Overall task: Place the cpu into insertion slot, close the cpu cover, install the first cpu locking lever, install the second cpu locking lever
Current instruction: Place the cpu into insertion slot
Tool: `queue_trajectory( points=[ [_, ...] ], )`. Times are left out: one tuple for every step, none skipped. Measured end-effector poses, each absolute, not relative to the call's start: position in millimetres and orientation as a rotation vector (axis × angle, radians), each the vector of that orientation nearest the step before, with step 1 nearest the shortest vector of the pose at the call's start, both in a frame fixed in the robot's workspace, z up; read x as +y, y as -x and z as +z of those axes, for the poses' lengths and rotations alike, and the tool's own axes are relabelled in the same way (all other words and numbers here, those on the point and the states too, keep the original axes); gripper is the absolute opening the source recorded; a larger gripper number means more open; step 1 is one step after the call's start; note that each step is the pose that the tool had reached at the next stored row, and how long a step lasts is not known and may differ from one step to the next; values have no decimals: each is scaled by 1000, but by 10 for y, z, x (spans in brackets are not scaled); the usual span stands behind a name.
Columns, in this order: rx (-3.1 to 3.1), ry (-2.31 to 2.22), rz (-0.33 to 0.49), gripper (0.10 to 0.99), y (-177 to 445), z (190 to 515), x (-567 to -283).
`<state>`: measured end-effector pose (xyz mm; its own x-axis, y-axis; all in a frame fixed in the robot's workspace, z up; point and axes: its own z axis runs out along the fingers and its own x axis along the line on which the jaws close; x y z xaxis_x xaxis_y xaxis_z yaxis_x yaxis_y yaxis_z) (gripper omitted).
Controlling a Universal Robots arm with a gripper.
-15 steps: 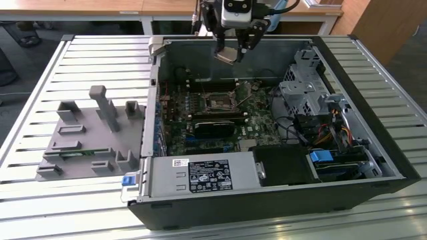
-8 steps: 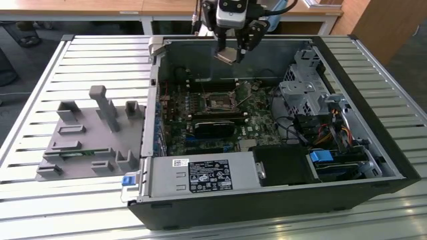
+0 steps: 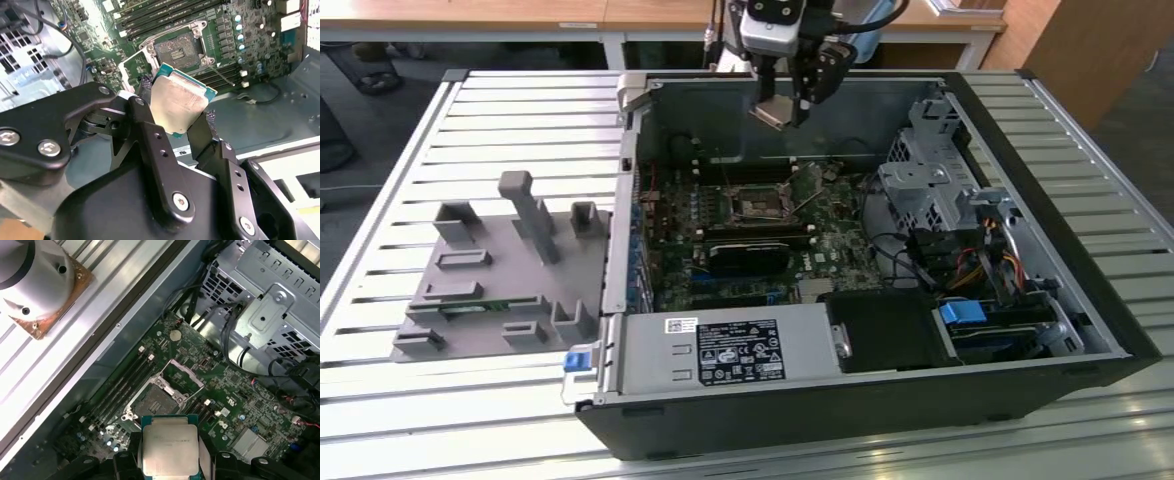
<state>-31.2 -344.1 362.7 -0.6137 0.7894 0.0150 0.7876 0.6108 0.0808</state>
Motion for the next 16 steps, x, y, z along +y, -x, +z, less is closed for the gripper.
queue_trajectory(
  points=[
    [2790, -1388, 123, 537, 312, 3626, -3441],
    [2780, -1407, 123, 537, 312, 3625, -3440],
    [2770, -1425, 123, 537, 311, 3625, -3440],
    [2761, -1443, 122, 537, 311, 3624, -3439],
    [2751, -1460, 122, 537, 311, 3623, -3439],
    [2741, -1477, 122, 537, 312, 3622, -3438],
    [2731, -1494, 121, 537, 312, 3621, -3437],
    [2721, -1512, 121, 537, 312, 3620, -3437],
    [2710, -1530, 121, 537, 312, 3619, -3436],
    [2700, -1547, 120, 537, 311, 3618, -3435],
    [2690, -1564, 120, 537, 311, 3617, -3434],
    [2679, -1581, 120, 537, 312, 3617, -3433],
    [2668, -1599, 119, 537, 312, 3615, -3433],
    [2656, -1617, 119, 537, 312, 3614, -3432],
    [2646, -1634, 119, 537, 311, 3613, -3431],
    [2633, -1652, 118, 537, 312, 3612, -3431]
  ],
)
